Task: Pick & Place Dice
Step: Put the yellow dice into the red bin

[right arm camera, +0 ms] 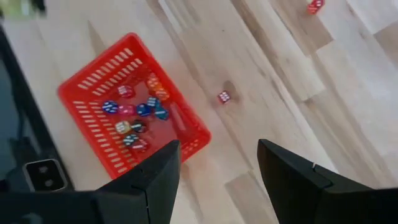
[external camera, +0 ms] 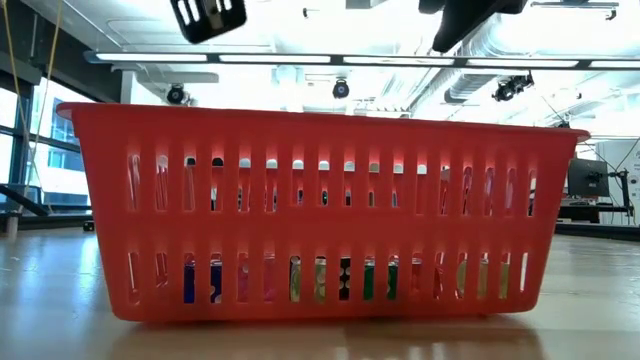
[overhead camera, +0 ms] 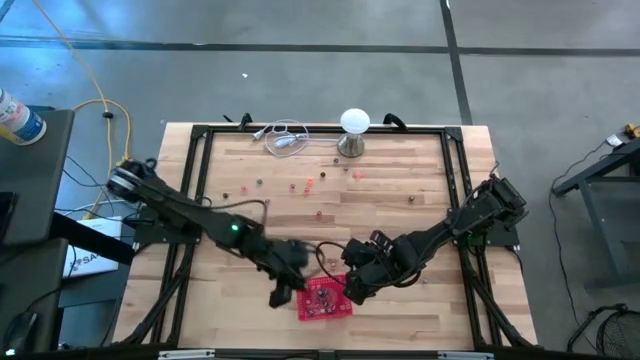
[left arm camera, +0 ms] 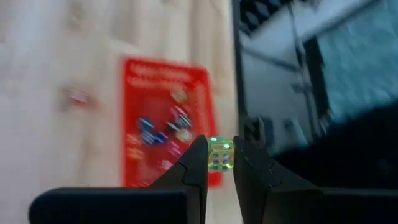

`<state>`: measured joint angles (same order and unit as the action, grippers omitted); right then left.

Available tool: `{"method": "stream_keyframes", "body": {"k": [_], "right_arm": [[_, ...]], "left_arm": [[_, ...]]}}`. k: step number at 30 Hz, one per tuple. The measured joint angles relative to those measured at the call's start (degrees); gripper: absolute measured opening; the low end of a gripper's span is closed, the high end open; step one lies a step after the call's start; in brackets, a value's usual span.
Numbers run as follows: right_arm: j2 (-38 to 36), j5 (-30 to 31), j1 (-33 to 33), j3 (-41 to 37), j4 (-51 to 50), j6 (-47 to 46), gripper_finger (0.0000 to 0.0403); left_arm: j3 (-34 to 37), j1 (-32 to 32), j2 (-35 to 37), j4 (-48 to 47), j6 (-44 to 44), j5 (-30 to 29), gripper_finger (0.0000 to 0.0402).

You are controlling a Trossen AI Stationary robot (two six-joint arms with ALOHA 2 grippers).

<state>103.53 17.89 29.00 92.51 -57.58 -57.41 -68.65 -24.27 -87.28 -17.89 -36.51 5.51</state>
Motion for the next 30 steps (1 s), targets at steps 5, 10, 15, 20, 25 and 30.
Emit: {"method": "stream_keyframes", "body": {"k": [5,10,15,20,25,30], "right_arm": [[0.00,0.20,1.24,-0.02,0.82,-0.27,0.0203],[0.00,0.22,2.62,-0.02,0.78,-1.12,0.0203],[0.00,0.61,4.20,-0.89,0.59,-2.82,0.0203],[0.00,0.63,5.12,-1.40,1.46,-3.40,0.0203],[0.00,1.97,5.53,-1.42,1.83,-1.75,0.0203],[0.00,3.21,5.47,-1.42,6.16,7.20,0.0203]], "left_arm": [[-1.10,1.95,-4.65,2.81,2.35,9.22,0.0074],[-1.08,1.96,-9.09,3.67,5.07,5.74,0.0114],[-1.06,1.26,-11.26,6.90,5.60,5.59,0.0125],[-1.06,0.85,-11.59,10.01,8.68,2.31,0.0127],[-1.06,0.45,-11.59,11.17,11.44,-1.41,0.0128],[-1.02,0.30,-12.00,12.46,11.78,-1.45,0.0128]]}}
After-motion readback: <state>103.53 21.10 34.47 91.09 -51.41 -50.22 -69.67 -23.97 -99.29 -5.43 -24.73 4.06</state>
